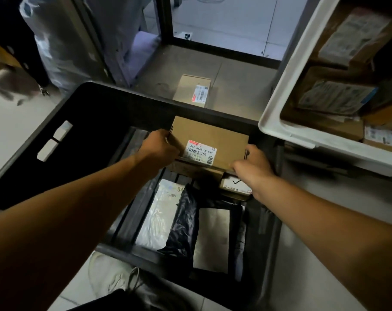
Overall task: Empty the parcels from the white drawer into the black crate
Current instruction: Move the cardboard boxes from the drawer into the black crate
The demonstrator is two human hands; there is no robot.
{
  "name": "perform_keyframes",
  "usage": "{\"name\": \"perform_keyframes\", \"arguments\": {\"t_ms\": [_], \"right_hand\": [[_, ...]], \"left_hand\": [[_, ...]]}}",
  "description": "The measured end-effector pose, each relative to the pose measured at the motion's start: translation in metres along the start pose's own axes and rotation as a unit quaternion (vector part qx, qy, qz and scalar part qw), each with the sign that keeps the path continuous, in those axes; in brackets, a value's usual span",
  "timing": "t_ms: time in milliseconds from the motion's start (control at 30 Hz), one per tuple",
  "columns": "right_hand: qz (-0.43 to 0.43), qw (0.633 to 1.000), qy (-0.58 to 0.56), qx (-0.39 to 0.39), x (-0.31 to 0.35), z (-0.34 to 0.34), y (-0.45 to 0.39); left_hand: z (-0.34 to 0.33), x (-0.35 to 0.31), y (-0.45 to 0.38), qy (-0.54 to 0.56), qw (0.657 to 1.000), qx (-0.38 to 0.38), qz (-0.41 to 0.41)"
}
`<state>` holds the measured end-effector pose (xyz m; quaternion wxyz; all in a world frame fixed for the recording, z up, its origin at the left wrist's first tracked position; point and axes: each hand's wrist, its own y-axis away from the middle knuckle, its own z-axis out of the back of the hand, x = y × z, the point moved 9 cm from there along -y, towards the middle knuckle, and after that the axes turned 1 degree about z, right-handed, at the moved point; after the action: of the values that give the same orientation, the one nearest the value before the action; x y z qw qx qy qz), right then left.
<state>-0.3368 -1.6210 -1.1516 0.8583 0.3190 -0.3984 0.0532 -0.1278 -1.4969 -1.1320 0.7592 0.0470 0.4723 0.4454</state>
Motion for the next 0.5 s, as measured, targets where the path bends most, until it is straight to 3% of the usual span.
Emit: {"name": "perform_keyframes", "arguments": {"t_ms": [133, 233, 367, 433, 500], "right_hand": [[0.01, 1.0, 0.009, 0.012, 0.003, 0.001, 0.001], [0.027, 0.999, -0.003, 0.035, 0.006, 0.001, 0.006], [0.053, 0.997, 0.033, 0.043, 0.017, 0.004, 0.014], [0.073, 0.994, 0.07, 0.037, 0.026, 0.012, 0.024], [0.116, 0.979, 0.161, 0.04, 0.036, 0.021, 0.036]], "left_hand": [[0.004, 0.0, -0.006, -0.019, 1.0, -0.009, 0.006], [-0.005, -0.009, -0.003, -0.077, 0.997, 0.028, -0.015], [-0.004, -0.019, 0.007, -0.143, 0.988, 0.024, -0.047], [0.003, -0.027, 0.016, -0.221, 0.973, 0.008, -0.065], [0.006, -0.044, 0.031, -0.344, 0.932, -0.004, -0.117]]}}
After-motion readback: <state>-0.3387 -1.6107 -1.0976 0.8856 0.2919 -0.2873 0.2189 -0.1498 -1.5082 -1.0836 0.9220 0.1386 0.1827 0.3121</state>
